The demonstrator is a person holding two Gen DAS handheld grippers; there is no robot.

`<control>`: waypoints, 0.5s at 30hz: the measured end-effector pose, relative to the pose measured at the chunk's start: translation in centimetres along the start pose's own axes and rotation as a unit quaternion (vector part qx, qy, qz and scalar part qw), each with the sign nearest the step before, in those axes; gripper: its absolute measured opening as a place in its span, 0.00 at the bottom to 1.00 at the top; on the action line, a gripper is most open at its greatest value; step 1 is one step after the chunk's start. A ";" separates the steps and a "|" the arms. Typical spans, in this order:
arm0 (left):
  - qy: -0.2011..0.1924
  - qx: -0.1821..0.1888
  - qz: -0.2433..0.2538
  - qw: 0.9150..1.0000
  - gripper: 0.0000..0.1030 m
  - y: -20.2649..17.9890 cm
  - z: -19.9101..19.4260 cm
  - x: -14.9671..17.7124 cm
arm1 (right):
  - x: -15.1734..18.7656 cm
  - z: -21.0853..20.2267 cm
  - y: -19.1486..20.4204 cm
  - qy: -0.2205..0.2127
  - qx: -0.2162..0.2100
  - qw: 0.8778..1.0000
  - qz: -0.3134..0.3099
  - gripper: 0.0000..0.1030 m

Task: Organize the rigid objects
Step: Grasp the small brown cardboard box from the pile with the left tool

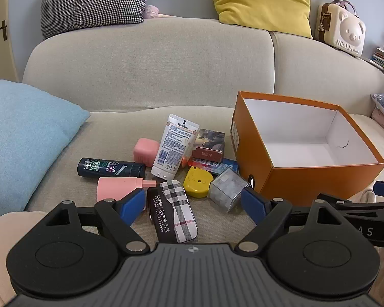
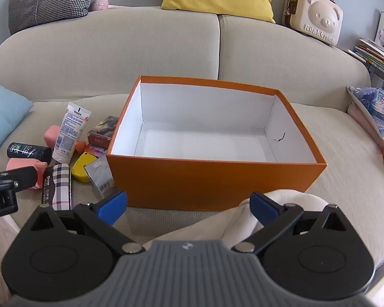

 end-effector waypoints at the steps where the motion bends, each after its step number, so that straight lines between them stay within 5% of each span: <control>1: 0.000 0.001 0.000 1.000 0.96 0.0 0.0 0.0 | 0.0 0.0 0.0 0.000 0.000 1.000 -0.001 0.98; 15: 0.004 0.007 0.002 1.000 0.95 -0.2 0.0 -0.3 | 0.0 -0.2 0.1 -0.004 -0.003 1.000 -0.005 0.98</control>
Point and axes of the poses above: each gripper's, at about its wrist camera, not at the fingertips, and z roughly the way its jaws point, y to its left, x to its underside, the point moved 4 cm from there along z, roughly the way its jaws point, and after that the axes turned 6 degrees about x, right-handed, at the moved point
